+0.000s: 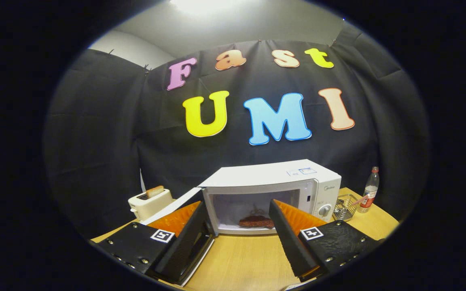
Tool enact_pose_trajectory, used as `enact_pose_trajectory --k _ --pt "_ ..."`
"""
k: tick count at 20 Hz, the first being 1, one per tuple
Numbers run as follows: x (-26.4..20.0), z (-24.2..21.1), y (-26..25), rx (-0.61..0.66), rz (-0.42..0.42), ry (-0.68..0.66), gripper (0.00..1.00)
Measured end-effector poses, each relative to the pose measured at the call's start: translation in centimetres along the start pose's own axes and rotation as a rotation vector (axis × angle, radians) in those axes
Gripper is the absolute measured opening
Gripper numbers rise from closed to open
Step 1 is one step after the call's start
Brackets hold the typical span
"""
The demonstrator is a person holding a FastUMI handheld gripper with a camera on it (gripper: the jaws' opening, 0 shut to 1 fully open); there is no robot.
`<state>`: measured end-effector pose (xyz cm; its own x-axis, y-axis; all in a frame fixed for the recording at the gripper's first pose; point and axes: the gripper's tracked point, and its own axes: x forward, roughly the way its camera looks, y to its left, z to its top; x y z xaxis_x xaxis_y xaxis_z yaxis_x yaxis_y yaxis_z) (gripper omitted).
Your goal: Open the microwave, put the food inside, and close the microwave door.
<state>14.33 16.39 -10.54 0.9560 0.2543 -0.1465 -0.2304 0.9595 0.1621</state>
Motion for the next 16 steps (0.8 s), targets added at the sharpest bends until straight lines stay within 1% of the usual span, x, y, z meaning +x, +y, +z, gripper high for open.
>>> enact_pose_trajectory --k 4,9,14,16 --pt "-2.9 0.1 4.4 -0.042 0.084 -0.011 0.97" --pt "-5.8 -0.6 10.5 -0.040 0.209 0.004 0.97" --pt "-7.8 -1.7 16.8 -0.042 0.343 0.017 0.97" --pt "-8.5 -3.3 18.8 -0.047 0.386 0.037 0.97"
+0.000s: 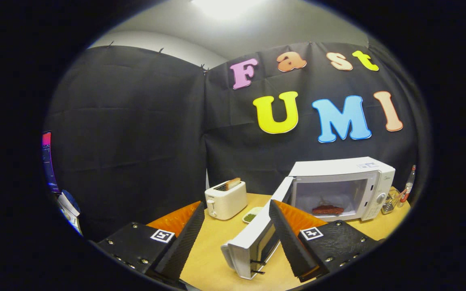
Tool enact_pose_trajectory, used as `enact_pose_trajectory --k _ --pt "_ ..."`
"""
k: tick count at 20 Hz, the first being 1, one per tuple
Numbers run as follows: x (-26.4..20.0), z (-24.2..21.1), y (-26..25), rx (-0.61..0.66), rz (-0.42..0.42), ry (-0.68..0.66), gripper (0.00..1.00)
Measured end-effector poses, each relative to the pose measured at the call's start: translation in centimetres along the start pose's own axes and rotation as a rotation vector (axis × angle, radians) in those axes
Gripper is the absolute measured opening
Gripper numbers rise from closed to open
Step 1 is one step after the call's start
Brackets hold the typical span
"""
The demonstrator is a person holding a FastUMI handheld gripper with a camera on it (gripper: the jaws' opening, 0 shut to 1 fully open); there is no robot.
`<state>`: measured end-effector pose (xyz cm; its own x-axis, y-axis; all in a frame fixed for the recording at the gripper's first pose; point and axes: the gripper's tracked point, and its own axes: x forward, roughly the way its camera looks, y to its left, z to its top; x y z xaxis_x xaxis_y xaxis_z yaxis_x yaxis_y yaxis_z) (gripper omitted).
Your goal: Open the microwave, put the food inside, and close the microwave door.
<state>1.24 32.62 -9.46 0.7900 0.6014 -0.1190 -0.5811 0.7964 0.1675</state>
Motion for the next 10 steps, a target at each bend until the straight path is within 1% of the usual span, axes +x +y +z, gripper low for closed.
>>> enact_pose_trajectory --k 1,2,5,7,8,10 --pt "0.1 -0.5 0.8 0.002 0.019 0.008 0.97" --pt "0.2 -1.4 1.9 0.006 0.042 0.024 0.94" --pt "0.7 -3.6 4.0 0.005 0.098 0.069 0.91" --pt "1.1 -3.5 4.9 -0.042 0.125 0.048 0.90" --pt "1.2 -3.8 5.5 -0.062 0.151 0.050 0.79" --pt "2.0 -5.2 6.7 -0.083 0.196 0.080 0.79"
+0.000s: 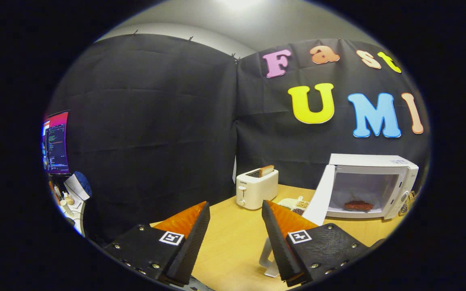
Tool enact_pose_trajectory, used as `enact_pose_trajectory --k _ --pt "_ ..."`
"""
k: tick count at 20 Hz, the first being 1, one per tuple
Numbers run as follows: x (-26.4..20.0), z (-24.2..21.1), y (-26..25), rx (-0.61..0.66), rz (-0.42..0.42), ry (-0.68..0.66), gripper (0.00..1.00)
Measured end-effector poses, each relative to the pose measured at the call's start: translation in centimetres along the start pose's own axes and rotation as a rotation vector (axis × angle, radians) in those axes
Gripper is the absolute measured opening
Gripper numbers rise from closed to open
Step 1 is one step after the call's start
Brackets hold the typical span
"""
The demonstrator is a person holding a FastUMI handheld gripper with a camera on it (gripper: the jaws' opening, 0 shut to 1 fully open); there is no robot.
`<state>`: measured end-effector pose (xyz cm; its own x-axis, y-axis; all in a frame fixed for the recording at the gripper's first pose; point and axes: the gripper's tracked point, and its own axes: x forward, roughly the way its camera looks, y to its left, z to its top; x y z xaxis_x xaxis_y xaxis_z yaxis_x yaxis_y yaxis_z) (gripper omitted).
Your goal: Open the microwave, put the food inside, and close the microwave door.
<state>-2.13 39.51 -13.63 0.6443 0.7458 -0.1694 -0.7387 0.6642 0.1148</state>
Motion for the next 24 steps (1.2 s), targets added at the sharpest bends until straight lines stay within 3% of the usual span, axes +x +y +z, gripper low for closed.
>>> enact_pose_trajectory --k 2,4,6,7,8,11,12,15,18,24 --pt "-0.1 -1.5 0.5 0.016 0.028 0.040 0.77" --pt "0.6 -2.9 0.7 0.037 0.036 0.087 0.48" --pt "1.0 -4.8 0.9 0.068 0.053 0.147 0.46" --pt "0.0 -4.8 -0.7 0.075 0.001 0.154 0.46" --pt "1.0 -5.4 -1.6 0.106 -0.016 0.169 0.03" --pt "1.5 -6.8 -2.5 0.211 -0.034 0.225 0.07" --pt "0.9 -6.6 -2.7 0.208 -0.051 0.235 0.01" --pt "0.3 -7.1 -4.3 0.076 -0.104 0.234 0.01" --pt "-0.6 -7.4 -5.2 0.137 -0.111 0.232 0.01" --pt "-4.0 -7.7 -11.0 0.146 -0.241 0.243 0.01"
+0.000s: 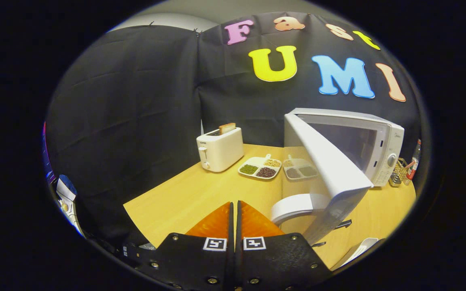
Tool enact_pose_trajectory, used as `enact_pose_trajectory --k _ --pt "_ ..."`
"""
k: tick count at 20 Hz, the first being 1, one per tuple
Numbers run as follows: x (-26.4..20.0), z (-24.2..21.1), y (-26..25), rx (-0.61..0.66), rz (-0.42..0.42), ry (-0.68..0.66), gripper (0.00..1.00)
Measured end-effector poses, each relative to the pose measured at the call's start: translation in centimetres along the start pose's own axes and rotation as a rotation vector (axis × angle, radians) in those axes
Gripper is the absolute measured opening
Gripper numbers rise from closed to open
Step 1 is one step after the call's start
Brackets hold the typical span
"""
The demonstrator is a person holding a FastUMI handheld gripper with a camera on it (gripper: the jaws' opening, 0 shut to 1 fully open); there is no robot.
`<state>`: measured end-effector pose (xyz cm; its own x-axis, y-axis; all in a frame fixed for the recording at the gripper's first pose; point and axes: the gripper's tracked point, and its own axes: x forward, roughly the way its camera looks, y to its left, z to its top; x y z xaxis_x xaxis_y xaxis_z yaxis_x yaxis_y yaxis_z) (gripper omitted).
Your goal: Open the microwave, put the food inside, and close the microwave door.
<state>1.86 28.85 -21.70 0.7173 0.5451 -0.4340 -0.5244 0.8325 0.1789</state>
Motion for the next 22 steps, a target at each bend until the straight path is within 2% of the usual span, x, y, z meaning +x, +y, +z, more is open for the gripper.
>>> enact_pose_trajectory --k 11,22 --pt "-0.8 1.1 -12.2 0.075 -0.215 -0.014 0.01" --pt "2.3 2.8 -23.0 0.107 -0.372 -0.021 0.01"
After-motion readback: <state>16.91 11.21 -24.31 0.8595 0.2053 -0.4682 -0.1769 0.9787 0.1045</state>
